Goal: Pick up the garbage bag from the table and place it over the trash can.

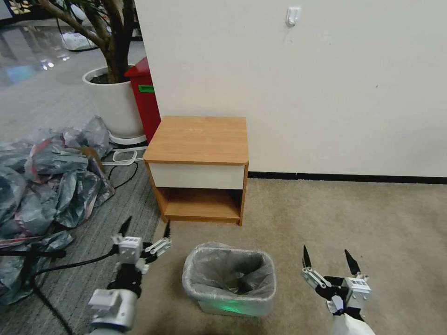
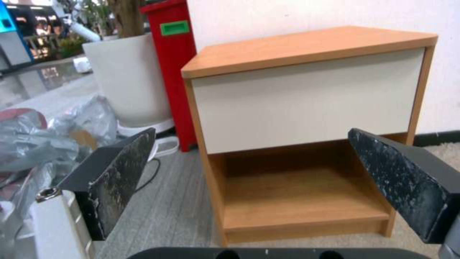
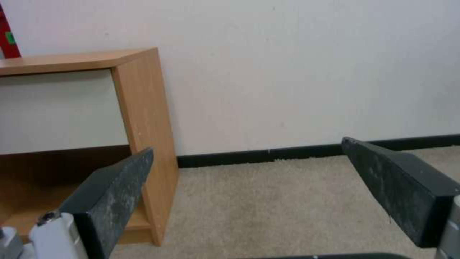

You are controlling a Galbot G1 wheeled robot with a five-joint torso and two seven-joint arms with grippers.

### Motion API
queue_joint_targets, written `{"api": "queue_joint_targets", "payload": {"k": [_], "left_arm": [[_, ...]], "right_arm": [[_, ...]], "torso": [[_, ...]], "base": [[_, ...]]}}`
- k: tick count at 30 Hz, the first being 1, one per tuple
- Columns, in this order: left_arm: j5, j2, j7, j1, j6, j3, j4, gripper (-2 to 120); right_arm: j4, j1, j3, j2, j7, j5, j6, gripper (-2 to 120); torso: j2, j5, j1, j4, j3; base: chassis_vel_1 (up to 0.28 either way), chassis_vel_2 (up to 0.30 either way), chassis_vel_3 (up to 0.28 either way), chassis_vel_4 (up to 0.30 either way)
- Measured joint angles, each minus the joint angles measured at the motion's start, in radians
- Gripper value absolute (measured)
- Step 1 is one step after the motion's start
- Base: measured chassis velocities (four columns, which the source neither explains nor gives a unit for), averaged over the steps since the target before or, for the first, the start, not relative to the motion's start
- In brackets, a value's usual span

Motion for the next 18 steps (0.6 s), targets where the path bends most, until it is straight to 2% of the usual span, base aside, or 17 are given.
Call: {"api": "queue_joint_targets", "payload": {"k": [18], "left_arm": [[-0.009,0.000,-0.001,-0.002,0.012,0.003,-0.001,100]], "right_arm": [[0.001,0.001,0.000,0.000,0.002,-0.003,-0.004,100]], "torso": [[0.000,0.0000,0.000,0.0000,0.000]], "base": [[0.000,0.000,0.000,0.000]]}}
